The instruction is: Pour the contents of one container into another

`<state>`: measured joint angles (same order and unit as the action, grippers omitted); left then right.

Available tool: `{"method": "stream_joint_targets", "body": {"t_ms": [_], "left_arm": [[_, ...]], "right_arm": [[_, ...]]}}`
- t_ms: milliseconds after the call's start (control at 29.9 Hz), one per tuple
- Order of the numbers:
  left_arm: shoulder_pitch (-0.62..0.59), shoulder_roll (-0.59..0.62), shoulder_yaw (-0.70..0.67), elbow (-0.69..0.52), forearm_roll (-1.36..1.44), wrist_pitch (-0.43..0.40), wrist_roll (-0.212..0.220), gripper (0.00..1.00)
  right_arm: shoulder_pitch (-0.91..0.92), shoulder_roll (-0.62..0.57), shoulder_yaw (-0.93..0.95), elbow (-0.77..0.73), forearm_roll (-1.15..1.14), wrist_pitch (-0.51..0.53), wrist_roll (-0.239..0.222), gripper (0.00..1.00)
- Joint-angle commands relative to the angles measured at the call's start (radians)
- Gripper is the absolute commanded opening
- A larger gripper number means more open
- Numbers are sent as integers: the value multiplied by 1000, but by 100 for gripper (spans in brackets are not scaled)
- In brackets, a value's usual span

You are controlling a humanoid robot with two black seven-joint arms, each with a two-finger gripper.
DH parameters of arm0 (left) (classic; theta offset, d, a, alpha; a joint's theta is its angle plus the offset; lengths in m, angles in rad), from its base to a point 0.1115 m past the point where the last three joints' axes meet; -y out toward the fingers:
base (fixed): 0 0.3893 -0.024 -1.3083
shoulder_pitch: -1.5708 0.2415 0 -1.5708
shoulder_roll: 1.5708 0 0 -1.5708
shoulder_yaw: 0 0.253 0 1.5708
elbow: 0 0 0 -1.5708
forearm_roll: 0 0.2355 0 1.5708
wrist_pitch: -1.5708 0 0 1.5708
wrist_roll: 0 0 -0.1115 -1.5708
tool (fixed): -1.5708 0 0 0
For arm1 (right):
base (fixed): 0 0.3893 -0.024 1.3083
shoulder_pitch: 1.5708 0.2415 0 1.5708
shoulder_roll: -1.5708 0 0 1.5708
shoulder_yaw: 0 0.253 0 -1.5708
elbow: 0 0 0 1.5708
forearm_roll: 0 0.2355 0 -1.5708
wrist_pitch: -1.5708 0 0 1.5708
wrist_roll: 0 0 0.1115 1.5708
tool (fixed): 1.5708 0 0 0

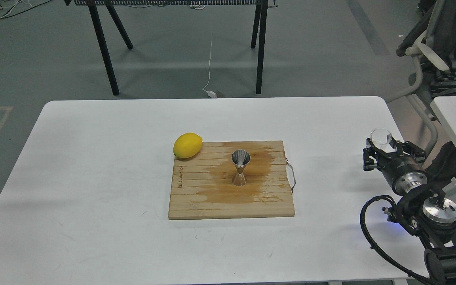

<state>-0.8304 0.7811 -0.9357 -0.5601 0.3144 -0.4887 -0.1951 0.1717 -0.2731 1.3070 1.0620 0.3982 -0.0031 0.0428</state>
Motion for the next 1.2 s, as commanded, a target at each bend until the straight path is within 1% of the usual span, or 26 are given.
{"method": "stream_joint_targets", "body": {"t_ms": [0,134,434,702,835,869,902,935,1169], "left_arm": [[-1,-2,0,0,0,0,-3,99],[-1,-2,0,0,2,0,-3,99],[-1,3,0,-1,2,0,-3,99],[-1,1,0,-1,2,0,-3,99],[-1,3,0,-1,2,0,-3,99],[-3,3,0,-1,2,0,-3,99],[-3,4,0,-1,2,0,-3,99],[-3,4,0,-1,2,0,-3,99],[-4,6,0,-1,2,0,-3,99]], "right_arm": [[-12,21,1,-16,-1,11,9,24],[-11,69,8,-63,1,11,9,25],[-6,140,-2,-83,-1,6,22,26],[-5,149,-2,-86,-1,-2,23,37],[-6,158,-2,-86,1,-5,22,47],[-6,158,-2,-86,-1,-5,22,56],[-6,160,-2,-86,1,-8,20,79],[-6,160,-2,-86,1,-8,20,93],[-8,163,-6,-82,1,-6,20,94]]}}
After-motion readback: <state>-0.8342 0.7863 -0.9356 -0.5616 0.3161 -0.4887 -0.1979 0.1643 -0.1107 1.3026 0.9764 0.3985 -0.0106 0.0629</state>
